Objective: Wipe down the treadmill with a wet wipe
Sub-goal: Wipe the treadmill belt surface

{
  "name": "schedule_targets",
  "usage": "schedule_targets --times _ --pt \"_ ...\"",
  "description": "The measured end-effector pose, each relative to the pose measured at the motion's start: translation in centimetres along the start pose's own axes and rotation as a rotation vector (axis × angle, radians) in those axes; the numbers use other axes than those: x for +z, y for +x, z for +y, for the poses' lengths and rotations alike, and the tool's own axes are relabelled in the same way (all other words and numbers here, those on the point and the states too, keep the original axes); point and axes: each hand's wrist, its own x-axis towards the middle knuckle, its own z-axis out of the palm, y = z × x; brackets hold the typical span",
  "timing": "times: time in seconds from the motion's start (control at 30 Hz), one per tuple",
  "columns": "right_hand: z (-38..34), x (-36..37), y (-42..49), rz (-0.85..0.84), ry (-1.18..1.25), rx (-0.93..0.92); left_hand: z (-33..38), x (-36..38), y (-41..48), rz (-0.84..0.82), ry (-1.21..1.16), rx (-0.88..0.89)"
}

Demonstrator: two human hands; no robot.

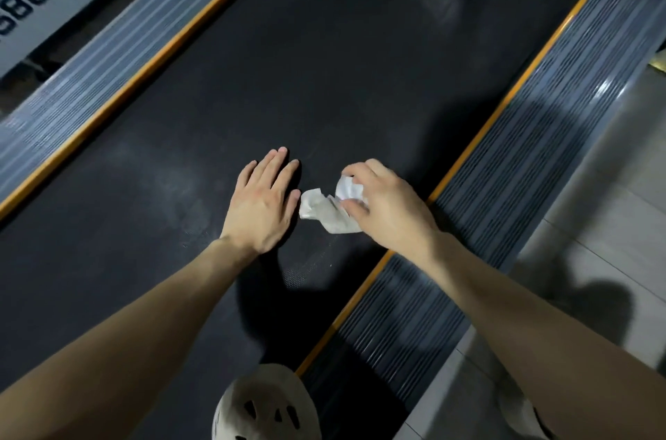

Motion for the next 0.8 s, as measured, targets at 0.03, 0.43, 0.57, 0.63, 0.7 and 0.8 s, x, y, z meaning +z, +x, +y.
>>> schedule_targets --times 0.03,0.43,0.57,0.63,0.7,0.8 --pt "-0.1 0.0 -0.6 0.079 -0.053 0.025 -0.2 0.0 -0.1 0.008 -0.005 0.010" --pt "-6.6 5.4 -1.5 -0.177 -0.056 0.246 -1.7 0.3 -0.7 0.042 -0.111 0.056" --pt "-5.4 4.4 -1.4 -0.205 0.050 0.227 -2.2 0.3 -0.9 0.068 -0.170 0.066" --pt "-4.2 2.6 -0.6 -0.235 0.383 0.353 -2.2 0.3 -0.8 0.080 -0.190 0.070" --pt "-2.6 0.8 0.4 -0.286 0.661 0.464 -2.2 0.2 -0.6 0.097 -0.190 0.064" --pt "-0.4 -1.1 1.3 -0.155 0.475 0.528 -1.9 0.1 -0.3 0.135 -0.180 0.048"
